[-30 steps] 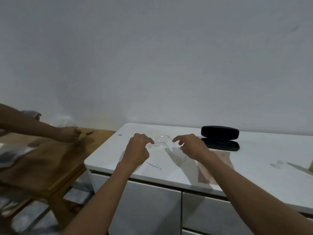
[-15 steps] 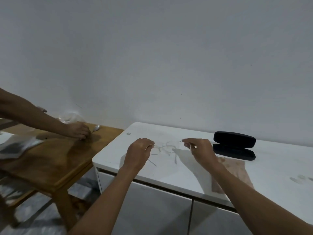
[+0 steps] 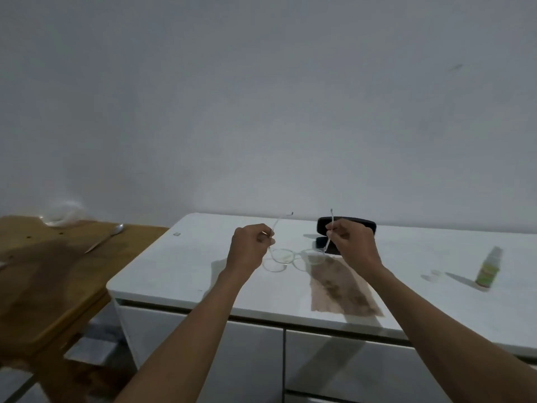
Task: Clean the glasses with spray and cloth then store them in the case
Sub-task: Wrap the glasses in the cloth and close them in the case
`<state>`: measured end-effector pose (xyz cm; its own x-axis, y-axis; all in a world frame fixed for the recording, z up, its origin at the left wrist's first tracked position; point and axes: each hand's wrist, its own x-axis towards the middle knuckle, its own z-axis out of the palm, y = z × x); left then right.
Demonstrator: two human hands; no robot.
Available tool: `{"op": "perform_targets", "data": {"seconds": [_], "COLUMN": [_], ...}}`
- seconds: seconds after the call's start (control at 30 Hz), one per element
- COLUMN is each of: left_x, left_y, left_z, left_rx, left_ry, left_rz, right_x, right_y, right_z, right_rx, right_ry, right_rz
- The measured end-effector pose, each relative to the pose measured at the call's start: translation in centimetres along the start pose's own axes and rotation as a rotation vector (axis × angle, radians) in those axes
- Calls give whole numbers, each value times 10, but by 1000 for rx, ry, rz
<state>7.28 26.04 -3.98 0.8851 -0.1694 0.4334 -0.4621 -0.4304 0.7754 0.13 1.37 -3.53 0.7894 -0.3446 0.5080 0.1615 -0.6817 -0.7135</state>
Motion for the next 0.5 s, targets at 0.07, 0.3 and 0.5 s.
{"op": "perform_targets", "data": {"seconds": [0.07, 0.3, 0.5], "left_x": [-2, -16, -18], "left_y": [10, 32, 29], "left_z": [17, 60, 66], "left_rx": [2, -1, 16], "left_ry": [-54, -184, -190], "left_rz": [2, 27, 29], "right_x": [-9, -31, -36], "right_y": [10, 37, 43], "right_z": [-21, -65, -69], "right_rx": [-50, -126, -106], "right_ry": [6, 48, 25], "right_rz": [3, 52, 74]}}
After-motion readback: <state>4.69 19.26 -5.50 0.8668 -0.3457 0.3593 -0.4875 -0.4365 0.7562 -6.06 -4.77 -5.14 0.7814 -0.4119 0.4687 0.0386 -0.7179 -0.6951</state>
